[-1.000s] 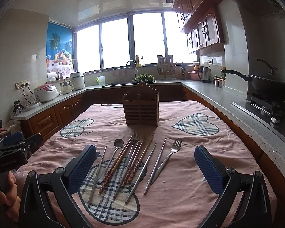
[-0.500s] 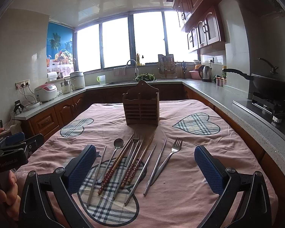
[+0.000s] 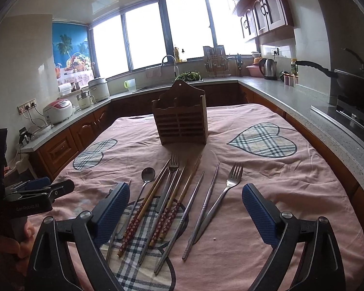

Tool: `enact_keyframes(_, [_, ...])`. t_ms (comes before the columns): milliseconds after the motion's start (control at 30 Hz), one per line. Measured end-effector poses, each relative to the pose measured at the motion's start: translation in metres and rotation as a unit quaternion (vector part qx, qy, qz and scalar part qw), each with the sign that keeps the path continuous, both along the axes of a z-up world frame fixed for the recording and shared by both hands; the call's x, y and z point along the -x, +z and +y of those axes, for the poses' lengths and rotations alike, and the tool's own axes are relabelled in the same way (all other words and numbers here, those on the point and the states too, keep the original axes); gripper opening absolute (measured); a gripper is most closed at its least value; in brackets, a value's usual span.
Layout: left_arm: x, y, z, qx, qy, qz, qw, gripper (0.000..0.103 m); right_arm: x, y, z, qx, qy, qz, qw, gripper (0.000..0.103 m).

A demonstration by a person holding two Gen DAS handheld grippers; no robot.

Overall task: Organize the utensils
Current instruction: 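Lower the left tool and grasp a thin metal chopstick while the right tool grasps another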

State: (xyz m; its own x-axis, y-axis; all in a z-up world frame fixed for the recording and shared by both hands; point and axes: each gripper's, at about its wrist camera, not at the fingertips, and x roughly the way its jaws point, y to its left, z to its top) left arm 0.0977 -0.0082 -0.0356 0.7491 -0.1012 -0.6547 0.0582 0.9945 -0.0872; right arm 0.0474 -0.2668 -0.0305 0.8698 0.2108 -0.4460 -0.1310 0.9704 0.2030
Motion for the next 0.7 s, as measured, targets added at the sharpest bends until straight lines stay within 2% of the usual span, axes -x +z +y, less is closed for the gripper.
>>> enact_keyframes(233, [-0.038,-0.019,-0.015,-0.006,-0.025,0.05,0.9984,0.076,-0.047,-0.02,-0.004,-0.015,0.009,0.06,0.998,0.062])
enact_keyframes(300, [-0.047,-0.024,-0.018,-0.006,-0.031,0.061,0.9976,0.073,-0.062,-0.026,-0.004,-0.017,0.01,0.079,0.997,0.051])
enact_keyframes(367, [-0.057,-0.029,-0.021,-0.005,-0.037,0.073,0.9966,0.068,-0.075,-0.032,-0.004,-0.02,0.01,0.097,0.995,0.046])
enact_keyframes(433, [-0.066,-0.035,-0.023,-0.002,-0.043,0.087,0.9952,0.059,-0.088,-0.038,-0.006,-0.019,0.009,0.111,0.994,0.042])
enact_keyframes(500, [-0.075,-0.041,-0.025,0.004,-0.049,0.101,0.9936,0.054,-0.099,-0.043,-0.007,-0.022,0.007,0.126,0.992,0.033])
enact_keyframes(700, [-0.098,-0.051,-0.033,0.005,-0.063,0.133,0.9891,0.045,-0.127,-0.054,-0.013,-0.028,0.005,0.157,0.987,0.028])
